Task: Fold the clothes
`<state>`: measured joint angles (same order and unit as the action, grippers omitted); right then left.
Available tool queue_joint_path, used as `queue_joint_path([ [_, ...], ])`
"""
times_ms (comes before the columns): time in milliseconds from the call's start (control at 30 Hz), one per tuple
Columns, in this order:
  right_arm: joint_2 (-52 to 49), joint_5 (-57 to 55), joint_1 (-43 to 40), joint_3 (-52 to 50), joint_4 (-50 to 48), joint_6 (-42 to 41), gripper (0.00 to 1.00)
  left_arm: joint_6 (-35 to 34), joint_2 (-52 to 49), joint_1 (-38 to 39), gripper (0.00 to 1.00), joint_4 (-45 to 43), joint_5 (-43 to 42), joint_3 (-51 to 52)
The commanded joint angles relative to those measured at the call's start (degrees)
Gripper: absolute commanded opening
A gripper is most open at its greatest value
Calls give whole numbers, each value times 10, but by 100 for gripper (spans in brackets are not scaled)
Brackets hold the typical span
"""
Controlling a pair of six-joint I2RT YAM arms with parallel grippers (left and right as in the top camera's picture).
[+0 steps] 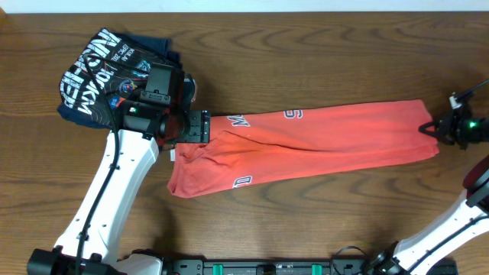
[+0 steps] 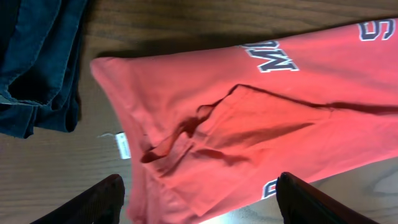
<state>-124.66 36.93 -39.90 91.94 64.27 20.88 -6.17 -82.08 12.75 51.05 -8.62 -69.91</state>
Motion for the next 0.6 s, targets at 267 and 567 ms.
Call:
queue_joint_path([
  [267, 87, -211, 147, 15, 19, -127, 2, -1, 1, -2, 80, 1, 1, -10],
  [567, 86, -322, 286, 15, 44, -153, 2, -1, 1, -2, 80, 1, 1, -10],
])
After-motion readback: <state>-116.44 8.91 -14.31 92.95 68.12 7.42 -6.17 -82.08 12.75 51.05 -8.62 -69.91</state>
